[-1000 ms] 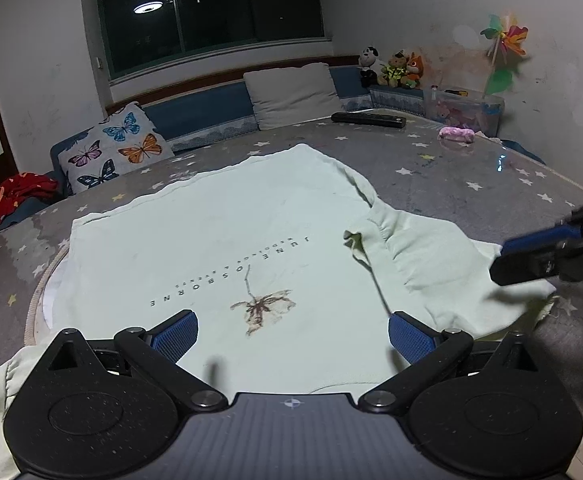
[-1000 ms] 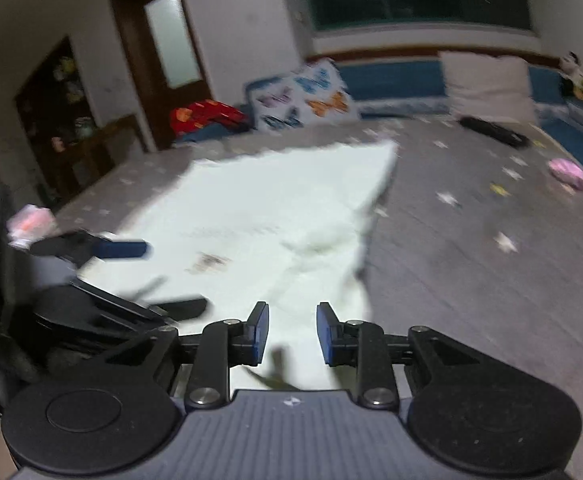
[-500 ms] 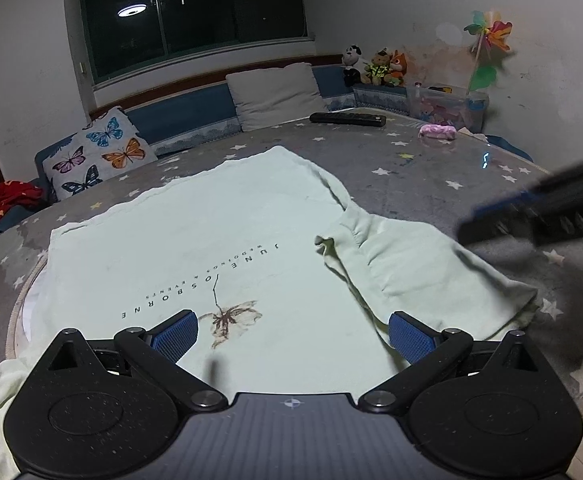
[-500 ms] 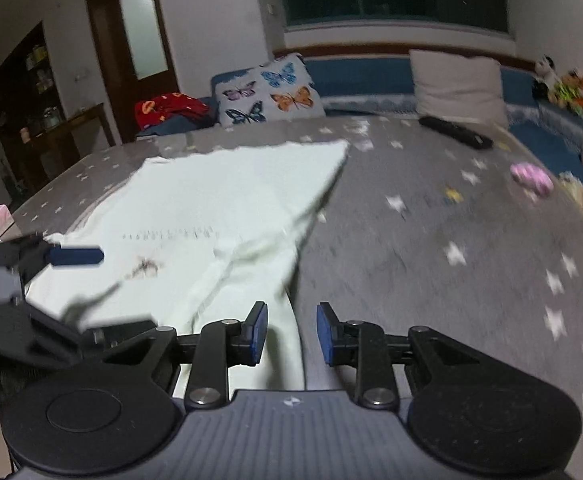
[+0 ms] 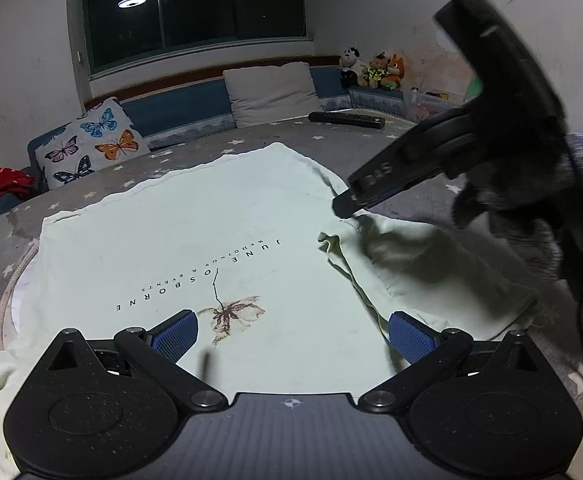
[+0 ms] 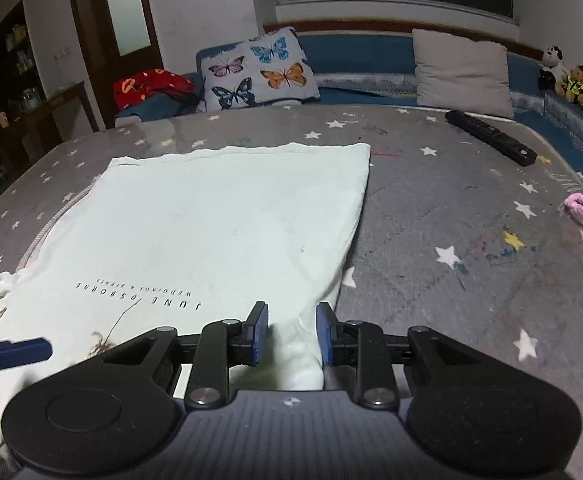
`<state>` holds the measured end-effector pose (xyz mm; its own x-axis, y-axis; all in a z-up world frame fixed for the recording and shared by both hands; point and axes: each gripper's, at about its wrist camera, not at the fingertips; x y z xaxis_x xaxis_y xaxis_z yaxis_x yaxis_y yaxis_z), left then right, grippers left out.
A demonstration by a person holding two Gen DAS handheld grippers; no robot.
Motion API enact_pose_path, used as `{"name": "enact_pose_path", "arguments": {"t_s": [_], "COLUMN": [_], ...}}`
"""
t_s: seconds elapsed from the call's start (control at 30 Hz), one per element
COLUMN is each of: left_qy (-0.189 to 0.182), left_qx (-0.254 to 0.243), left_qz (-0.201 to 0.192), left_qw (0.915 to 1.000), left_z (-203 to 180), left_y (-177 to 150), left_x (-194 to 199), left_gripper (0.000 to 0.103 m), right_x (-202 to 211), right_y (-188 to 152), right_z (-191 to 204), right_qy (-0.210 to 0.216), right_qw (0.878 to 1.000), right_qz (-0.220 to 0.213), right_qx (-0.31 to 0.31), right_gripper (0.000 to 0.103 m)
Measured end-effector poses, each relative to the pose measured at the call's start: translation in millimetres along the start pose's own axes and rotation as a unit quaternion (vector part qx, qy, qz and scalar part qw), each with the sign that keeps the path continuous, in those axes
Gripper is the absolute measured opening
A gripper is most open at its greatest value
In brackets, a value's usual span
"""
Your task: Fold clothes
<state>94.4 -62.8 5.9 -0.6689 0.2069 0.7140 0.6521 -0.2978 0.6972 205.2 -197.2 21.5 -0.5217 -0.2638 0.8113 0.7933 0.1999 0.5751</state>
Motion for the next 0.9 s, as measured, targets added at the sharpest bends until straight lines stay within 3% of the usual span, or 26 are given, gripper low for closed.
{"name": "enact_pose_path", "arguments": {"t_s": [0.13, 0.2, 0.27, 0.53, 0.7, 0.9], "left_qy": [-0.003, -0.003, -0.002, 0.005, 0.006, 0.008], "left_qx": [0.008, 0.013, 0.017, 0.023, 0.022, 0.018], "left_qz": [-0.001, 0.0, 0.001, 0.013, 0.018, 0.021], "left_qw": [1.0, 0.9999, 0.9998, 0.9996, 0.9996, 0.9996], "left_z": [4, 7, 9, 15, 14, 12], "left_y": [-2, -2, -3, -7, -7, -7], "left_x": [0, 0, 0, -6, -7, -10], "left_gripper": [0.103, 0.103, 0.103, 0.103, 0.103, 0.103], "right_x": [-13, -13, -11, 2, -3, 14], "right_y": [7, 7, 7, 1, -4, -5], "right_z": [1, 2, 2, -15, -31, -15], "right_qy": [-0.013, -0.024, -0.034, -0.085, -0.082, -0.029], "right_qw": [1.0, 1.0, 0.999, 0.996, 0.996, 0.999], "right_qz": [0.016, 0.016, 0.015, -0.008, -0.01, -0.04], "right_qx": [0.002, 0.006, 0.009, 0.002, -0.019, 0.023], "right_gripper": [0.021, 0.01, 0.005, 0.0, 0.0, 0.003]}}
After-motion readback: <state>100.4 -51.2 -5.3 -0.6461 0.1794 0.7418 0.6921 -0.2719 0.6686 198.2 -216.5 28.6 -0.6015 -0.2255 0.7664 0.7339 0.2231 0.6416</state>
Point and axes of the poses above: each gripper's, at about its wrist camera, not at the fingertips, and x roughly against the way its jaws point, z to its left, y to its top, and after that the axes turned 9 degrees about z, right-handed
